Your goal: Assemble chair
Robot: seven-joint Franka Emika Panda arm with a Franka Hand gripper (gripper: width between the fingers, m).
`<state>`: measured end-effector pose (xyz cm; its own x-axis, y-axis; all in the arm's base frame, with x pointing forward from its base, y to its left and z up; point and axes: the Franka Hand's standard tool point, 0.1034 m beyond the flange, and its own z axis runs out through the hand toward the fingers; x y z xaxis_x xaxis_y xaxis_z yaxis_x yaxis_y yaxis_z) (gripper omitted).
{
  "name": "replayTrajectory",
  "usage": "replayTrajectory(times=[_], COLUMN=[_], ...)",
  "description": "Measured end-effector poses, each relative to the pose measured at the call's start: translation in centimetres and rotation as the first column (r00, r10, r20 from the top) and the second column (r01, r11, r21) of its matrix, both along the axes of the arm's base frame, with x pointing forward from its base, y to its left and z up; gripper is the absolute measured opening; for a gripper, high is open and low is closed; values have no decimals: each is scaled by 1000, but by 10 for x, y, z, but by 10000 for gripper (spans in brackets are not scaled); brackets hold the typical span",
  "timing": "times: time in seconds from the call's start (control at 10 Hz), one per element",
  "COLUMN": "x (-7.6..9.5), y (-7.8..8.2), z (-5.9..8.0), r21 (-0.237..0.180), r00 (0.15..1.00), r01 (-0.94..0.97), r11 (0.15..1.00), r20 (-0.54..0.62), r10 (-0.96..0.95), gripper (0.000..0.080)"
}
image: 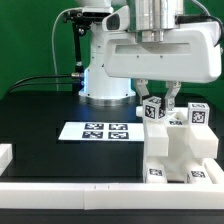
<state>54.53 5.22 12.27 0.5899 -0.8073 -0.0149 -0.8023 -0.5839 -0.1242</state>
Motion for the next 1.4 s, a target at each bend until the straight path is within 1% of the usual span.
replayTrajectory(times=[0.1, 0.2, 0.3, 0.4, 0.5, 0.6, 0.7, 0.8, 1.0, 1.1, 1.2, 1.3, 1.4], x=[1, 1, 0, 1, 2, 2, 3, 0, 0, 0, -1, 0, -1], y=[-1, -1, -1, -1, -1, -1, 0, -3, -4, -4, -1, 0, -3], z=[0, 0, 0, 0, 1, 2, 3, 2, 2, 1, 3, 3, 1], r21=[-2, -3, -5, -11, -30, -59, -88, -106, -125, -129, -137, -147, -155], r00=[1000, 1000, 999, 997, 974, 917, 849, 810, 720, 697, 577, 503, 528], r01=[-3, -13, -34, -76, -224, -395, -524, -579, -686, -709, -810, -856, -840], r11=[1000, 1000, 999, 997, 974, 917, 847, 808, 717, 694, 570, 495, 520], r20=[4, 5, 6, 10, 28, 29, 28, 34, 26, 23, -18, -22, -15], r10=[3, 13, 34, 77, 225, 397, 528, 585, 693, 717, 817, 864, 849], gripper=[282, 310, 310, 486, 612, 638, 638, 647, 648, 648, 648, 648, 564])
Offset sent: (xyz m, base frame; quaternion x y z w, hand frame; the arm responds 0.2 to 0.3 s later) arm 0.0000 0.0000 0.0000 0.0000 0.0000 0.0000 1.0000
